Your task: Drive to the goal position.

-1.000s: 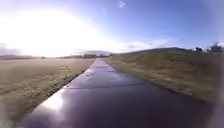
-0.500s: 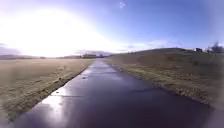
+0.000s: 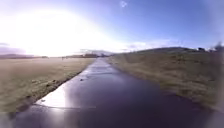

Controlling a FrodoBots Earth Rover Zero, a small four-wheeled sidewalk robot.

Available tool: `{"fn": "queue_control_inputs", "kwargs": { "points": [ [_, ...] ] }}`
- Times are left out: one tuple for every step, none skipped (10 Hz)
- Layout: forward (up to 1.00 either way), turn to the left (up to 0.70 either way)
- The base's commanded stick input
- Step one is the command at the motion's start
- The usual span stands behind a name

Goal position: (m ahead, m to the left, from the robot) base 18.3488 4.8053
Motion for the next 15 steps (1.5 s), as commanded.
{"fn": "queue_control_inputs", "kwargs": {
  "points": [
    [1.0,0.02],
    [1.0,0.02],
    [1.0,0.02],
    [1.0,0.02],
    [1.0,0.02],
    [1.0,0.03],
    [1.0,0.15],
    [1.0,0.19],
    [1.0,0.03],
    [1.0,0.02],
    [1.0,0.02],
    [1.0,0.0],
    [1.0,0.02],
    [1.0,0.05],
    [1.0,0.25]
  ]
}}
